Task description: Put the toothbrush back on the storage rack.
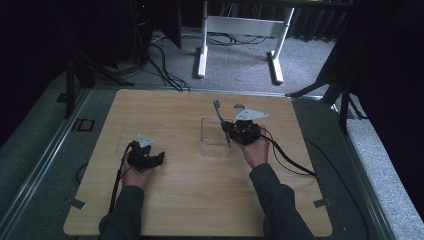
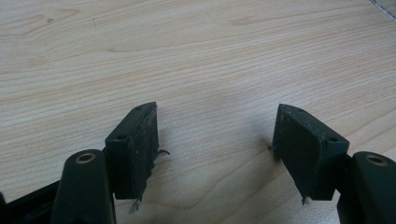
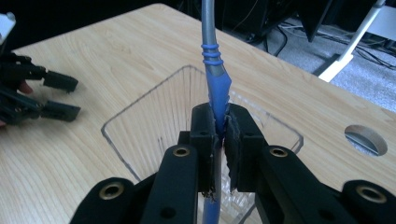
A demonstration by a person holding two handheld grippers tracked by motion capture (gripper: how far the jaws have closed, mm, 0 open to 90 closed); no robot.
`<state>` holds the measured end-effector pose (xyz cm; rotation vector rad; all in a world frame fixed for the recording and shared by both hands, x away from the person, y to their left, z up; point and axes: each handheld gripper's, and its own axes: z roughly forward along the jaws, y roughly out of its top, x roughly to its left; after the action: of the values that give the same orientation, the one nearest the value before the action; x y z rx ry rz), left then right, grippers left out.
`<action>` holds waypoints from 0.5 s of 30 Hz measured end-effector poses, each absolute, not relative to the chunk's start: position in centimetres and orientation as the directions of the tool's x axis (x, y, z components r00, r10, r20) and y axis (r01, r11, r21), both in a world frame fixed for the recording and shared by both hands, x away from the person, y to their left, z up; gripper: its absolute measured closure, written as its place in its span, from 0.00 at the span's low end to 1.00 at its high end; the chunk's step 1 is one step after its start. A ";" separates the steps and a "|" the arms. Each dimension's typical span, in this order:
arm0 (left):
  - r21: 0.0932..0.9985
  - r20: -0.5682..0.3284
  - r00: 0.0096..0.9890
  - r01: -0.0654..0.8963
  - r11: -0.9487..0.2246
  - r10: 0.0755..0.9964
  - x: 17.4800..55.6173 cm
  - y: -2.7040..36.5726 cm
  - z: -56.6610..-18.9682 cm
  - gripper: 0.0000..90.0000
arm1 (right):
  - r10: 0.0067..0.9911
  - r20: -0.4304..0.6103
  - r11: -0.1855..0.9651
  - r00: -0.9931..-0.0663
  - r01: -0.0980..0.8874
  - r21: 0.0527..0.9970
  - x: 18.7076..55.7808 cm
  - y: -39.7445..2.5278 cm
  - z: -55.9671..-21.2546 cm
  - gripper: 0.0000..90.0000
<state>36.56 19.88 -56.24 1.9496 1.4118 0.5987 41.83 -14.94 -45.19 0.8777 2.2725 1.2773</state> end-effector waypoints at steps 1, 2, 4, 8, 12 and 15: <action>0.728 -0.010 0.316 0.653 -0.210 0.949 36.6 19.9 -56.2 0.35 | 0.683 -0.036 0.399 -0.729 0.331 0.855 41.8 -14.9 -45.3 0.90; 0.728 -0.010 0.316 0.652 -0.209 0.949 36.6 19.9 -56.2 0.35 | 0.684 -0.041 0.403 -0.729 0.330 0.854 41.8 -14.9 -45.3 0.89; 0.728 -0.011 0.316 0.653 -0.208 0.949 36.6 19.9 -56.2 0.35 | 0.683 -0.047 0.410 -0.729 0.329 0.851 41.7 -14.8 -45.4 0.86; 0.728 -0.009 0.317 0.652 -0.211 0.948 36.6 19.9 -56.2 0.35 | 0.675 -0.054 0.422 -0.736 0.324 0.847 41.5 -14.8 -45.4 0.81; 0.728 -0.010 0.317 0.652 -0.211 0.948 36.6 19.9 -56.2 0.35 | 0.668 -0.060 0.426 -0.742 0.315 0.848 41.3 -14.9 -45.4 0.75; 0.728 -0.010 0.317 0.652 -0.210 0.949 36.6 19.9 -56.2 0.35 | 0.668 -0.060 0.422 -0.742 0.311 0.852 41.2 -15.1 -45.2 0.70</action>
<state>36.56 19.88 -56.23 1.9505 1.4114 0.5987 41.21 -15.07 -45.23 0.8346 2.2903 1.2497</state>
